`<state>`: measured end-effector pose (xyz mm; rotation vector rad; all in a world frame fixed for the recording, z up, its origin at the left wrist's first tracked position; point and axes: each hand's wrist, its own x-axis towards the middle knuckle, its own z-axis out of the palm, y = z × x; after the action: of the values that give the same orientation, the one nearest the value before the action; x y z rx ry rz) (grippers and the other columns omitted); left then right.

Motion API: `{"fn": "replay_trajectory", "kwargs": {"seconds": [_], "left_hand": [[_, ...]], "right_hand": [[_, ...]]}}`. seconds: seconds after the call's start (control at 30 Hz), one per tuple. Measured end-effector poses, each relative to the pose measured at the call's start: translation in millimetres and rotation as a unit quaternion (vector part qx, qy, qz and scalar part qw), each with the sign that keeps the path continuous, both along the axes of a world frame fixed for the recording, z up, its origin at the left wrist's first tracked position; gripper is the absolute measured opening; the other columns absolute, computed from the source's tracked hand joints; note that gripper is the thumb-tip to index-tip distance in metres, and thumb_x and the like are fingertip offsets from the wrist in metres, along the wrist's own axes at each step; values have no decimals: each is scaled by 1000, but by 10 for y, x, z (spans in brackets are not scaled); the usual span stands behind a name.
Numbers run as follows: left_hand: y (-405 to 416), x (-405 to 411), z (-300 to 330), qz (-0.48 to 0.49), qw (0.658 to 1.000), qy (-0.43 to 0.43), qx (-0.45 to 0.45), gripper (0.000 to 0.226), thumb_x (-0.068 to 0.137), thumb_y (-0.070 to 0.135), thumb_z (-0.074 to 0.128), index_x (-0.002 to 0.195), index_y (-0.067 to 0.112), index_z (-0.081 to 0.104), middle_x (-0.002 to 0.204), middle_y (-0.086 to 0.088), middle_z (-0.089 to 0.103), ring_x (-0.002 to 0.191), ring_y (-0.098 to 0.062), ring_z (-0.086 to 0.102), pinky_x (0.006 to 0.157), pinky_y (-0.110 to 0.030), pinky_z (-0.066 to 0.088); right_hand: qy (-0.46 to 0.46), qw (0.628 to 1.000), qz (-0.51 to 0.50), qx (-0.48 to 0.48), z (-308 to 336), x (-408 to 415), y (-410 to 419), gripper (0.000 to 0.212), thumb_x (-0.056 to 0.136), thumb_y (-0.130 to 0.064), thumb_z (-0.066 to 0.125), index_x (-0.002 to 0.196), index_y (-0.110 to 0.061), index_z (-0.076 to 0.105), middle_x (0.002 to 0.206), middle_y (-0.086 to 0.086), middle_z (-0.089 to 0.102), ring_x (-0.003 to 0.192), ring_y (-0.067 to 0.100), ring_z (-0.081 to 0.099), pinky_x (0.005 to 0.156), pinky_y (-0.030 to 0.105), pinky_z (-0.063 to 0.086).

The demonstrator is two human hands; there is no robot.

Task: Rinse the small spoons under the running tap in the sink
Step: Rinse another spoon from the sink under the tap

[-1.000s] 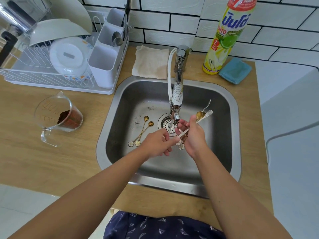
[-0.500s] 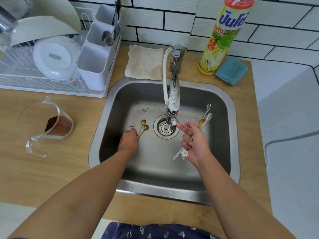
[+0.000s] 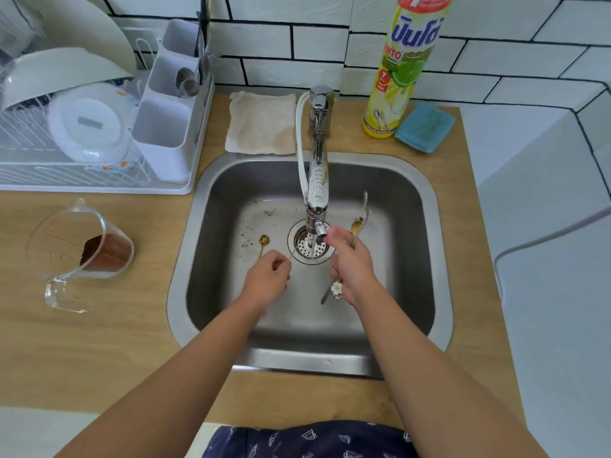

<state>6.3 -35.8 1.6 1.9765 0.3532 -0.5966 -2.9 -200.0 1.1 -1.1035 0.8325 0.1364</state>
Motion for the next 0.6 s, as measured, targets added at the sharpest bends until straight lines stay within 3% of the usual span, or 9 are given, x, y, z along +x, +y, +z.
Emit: {"fn": "replay_trajectory", "kwargs": {"seconds": [0.1, 0.13, 0.2, 0.3, 0.4, 0.53, 0.6], "left_hand": [[-141, -81, 119, 19, 995, 30, -94, 13, 103, 18, 50, 101, 12, 62, 70, -1, 52, 50, -10, 41, 39, -16, 31], [-164, -95, 158, 20, 992, 40, -118, 16, 104, 18, 48, 105, 11, 62, 68, -1, 49, 46, -8, 38, 39, -17, 28], [-163, -116, 214, 11, 989, 56, -139, 19, 105, 20, 44, 109, 11, 61, 67, 0, 44, 43, -8, 33, 40, -20, 24], [-102, -130, 255, -1, 984, 82, -158, 20, 105, 22, 43, 106, 13, 60, 61, 4, 37, 43, -9, 25, 39, -23, 18], [-52, -122, 256, -11, 977, 110, -181, 19, 106, 24, 41, 100, 16, 57, 59, 4, 34, 44, -11, 21, 39, -22, 16], [-31, -101, 230, 4, 966, 138, -220, 20, 106, 27, 41, 94, 20, 54, 58, 5, 35, 43, -10, 21, 35, -19, 20], [-15, -107, 226, 1, 961, 147, -233, 20, 106, 28, 42, 92, 20, 54, 58, 5, 36, 42, -10, 22, 35, -19, 21]], "right_hand": [[-5, 997, 60, -43, 23, 28, 107, 21, 91, -25, 77, 109, -30, 69, 71, -15, 68, 46, -1, 44, 40, 16, 32], [-15, 995, 76, -56, 16, 37, 131, 19, 90, -22, 78, 106, -30, 70, 78, -15, 72, 45, -3, 49, 42, 14, 35], [-39, 991, 95, -83, 14, 48, 163, 14, 90, -18, 79, 95, -25, 69, 69, -18, 73, 43, -7, 53, 44, 10, 38], [-57, 988, 97, -109, 34, 52, 165, 11, 99, -23, 69, 88, -22, 69, 73, -10, 78, 53, -8, 62, 46, 6, 40], [-66, 987, 98, -111, 26, 45, 179, 20, 106, -26, 54, 98, -20, 71, 78, -7, 80, 50, -8, 59, 44, 5, 38], [-94, 984, 118, -99, 32, 16, 209, 16, 103, -22, 61, 114, -13, 68, 78, -11, 79, 47, -8, 55, 50, 8, 41], [-82, 984, 111, -112, 52, 28, 211, 16, 102, -26, 62, 110, -15, 69, 79, -9, 79, 47, -7, 55, 50, 10, 38]]}}
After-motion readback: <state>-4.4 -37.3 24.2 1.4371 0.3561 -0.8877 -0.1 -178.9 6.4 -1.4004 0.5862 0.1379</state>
